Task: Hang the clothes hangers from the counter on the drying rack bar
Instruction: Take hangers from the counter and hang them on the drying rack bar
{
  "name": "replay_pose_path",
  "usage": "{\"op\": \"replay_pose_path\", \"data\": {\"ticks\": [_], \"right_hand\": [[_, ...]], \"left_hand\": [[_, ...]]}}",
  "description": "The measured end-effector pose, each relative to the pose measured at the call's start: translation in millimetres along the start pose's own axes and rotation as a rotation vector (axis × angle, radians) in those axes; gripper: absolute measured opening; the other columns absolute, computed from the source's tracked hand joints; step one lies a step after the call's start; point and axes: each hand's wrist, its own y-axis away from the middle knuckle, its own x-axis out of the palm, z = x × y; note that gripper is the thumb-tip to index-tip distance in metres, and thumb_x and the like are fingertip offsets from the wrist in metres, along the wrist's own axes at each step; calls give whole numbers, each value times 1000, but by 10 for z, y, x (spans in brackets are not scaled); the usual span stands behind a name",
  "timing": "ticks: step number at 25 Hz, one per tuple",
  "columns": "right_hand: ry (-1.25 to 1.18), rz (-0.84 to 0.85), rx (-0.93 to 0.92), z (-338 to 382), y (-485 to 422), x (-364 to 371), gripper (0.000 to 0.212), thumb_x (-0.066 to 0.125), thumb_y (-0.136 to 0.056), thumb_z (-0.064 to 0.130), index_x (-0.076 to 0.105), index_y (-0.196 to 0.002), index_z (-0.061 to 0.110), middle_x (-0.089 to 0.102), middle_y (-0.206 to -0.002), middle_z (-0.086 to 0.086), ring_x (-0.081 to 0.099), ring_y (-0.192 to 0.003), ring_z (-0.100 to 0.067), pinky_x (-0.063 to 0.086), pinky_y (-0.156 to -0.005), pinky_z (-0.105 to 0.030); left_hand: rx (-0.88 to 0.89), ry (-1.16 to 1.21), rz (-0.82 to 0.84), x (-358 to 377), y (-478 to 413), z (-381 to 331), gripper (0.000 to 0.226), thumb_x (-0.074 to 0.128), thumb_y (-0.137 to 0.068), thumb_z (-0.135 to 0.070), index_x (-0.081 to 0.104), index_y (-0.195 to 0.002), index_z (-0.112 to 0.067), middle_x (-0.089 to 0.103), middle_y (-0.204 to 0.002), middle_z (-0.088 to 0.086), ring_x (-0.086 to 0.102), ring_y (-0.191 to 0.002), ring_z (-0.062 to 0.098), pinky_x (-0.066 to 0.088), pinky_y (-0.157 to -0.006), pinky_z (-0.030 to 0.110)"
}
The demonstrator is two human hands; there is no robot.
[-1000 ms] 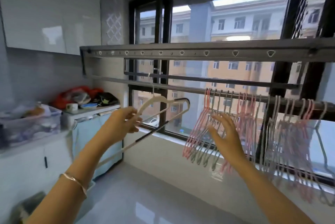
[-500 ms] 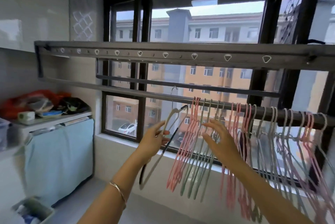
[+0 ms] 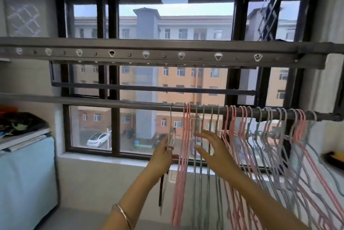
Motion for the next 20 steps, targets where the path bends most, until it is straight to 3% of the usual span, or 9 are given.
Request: {"op": "replay_pose_path", "data": {"ticks": [3, 5, 9, 11, 13, 17, 20], "right_hand": [[41, -51, 22, 47, 42, 24, 35, 56, -90, 33, 51, -125, 31, 35, -136, 17, 26, -126, 2, 18, -108, -25], [40, -91, 42, 69, 102, 12, 33, 57, -90, 32, 53, -123, 30, 38, -134, 17, 28, -123, 3, 21, -107, -25], [28, -162, 94, 79, 313, -69, 27, 57, -90, 30, 55, -117, 31, 42, -130, 15, 33, -124, 1, 25, -104, -23], [39, -183, 116, 72, 442, -162, 25, 57, -90, 29, 56, -115, 31, 42, -129, 16, 34, -125, -1, 30, -104, -26], [79, -206, 113, 61, 577, -323, 27, 57, -90, 29, 56, -117, 31, 40, -130, 18, 32, -126, 0, 29, -106, -27], [177, -260, 94, -52, 779, -793, 29, 55, -91, 32, 51, -119, 37, 35, -132, 23, 27, -125, 5, 22, -106, -24], [188, -311, 90, -284, 1001, -1283, 32, 58, -89, 30, 53, -121, 34, 36, -139, 19, 29, -130, 3, 25, -108, -23]], "left_hand": [[29, -83, 75, -115, 9, 22, 47, 34, -101, -10, 27, -146, -22, 48, -132, 10, 61, -79, 11, 52, -66, 19], [66, -144, 112, -166, -4, 7, 49, 35, -100, -10, 28, -146, -23, 48, -134, 9, 60, -83, 15, 51, -70, 24], [175, -248, 141, -73, 19, -5, 46, 32, -98, -2, 37, -141, -17, 49, -135, 9, 54, -113, 26, 45, -96, 35], [186, -260, 154, -14, 52, -12, 41, 34, -98, -5, 39, -137, -15, 52, -127, 6, 58, -102, 17, 50, -89, 30], [212, -303, 150, 43, 73, -10, 47, 38, -98, -14, 30, -144, -20, 52, -127, 4, 58, -103, 18, 52, -89, 36], [357, -688, -85, 306, 290, -263, 58, 38, -98, -39, 16, -149, -22, 30, -150, 9, 31, -136, 28, 30, -110, 43], [480, -729, -19, 847, 590, -553, 65, 33, -96, -48, 8, -150, -22, 14, -157, 1, 11, -145, 22, 9, -118, 38]]}}
